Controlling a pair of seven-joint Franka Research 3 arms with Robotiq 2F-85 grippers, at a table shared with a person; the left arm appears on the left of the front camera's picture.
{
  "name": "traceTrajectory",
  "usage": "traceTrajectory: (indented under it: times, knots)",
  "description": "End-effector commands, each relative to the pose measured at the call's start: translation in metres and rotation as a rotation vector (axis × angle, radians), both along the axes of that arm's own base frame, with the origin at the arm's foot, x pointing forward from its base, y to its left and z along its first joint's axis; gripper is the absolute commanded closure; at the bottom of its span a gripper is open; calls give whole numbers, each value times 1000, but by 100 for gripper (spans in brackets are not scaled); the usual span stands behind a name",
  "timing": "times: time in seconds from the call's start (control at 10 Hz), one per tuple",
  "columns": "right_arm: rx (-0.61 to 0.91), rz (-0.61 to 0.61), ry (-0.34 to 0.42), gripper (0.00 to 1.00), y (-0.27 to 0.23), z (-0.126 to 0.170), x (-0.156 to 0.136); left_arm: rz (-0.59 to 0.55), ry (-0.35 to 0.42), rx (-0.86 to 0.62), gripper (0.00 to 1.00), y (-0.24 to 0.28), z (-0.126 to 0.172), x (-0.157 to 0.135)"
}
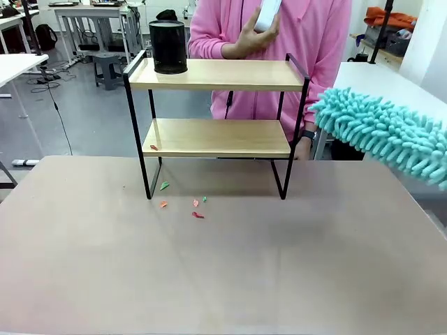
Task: Clean the shelf.
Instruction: Clean the remaining tier of the Shelf with the Duster once objects are removed.
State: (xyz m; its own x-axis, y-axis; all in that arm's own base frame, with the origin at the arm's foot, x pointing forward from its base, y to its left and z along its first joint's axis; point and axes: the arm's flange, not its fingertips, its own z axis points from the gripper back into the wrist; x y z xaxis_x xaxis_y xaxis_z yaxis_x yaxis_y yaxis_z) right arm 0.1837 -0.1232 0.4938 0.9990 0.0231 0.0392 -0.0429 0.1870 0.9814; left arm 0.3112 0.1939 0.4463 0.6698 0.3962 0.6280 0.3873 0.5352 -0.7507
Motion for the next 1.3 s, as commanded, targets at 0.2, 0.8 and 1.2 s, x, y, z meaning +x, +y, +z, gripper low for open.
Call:
traceTrajectory:
  times: [0.2, 0.8, 1.2]
  knots:
    - [-1, 12, -21, 89, 4, 5, 1, -1, -34, -4, 0, -1, -1, 1]
    - [-102, -53, 82, 89, 38, 7, 30, -1, -34, -4, 0, -1, -1, 1]
    - [-335, 52, -63, 89, 142, 25, 97, -1, -34, -4, 0, -1, -1, 1]
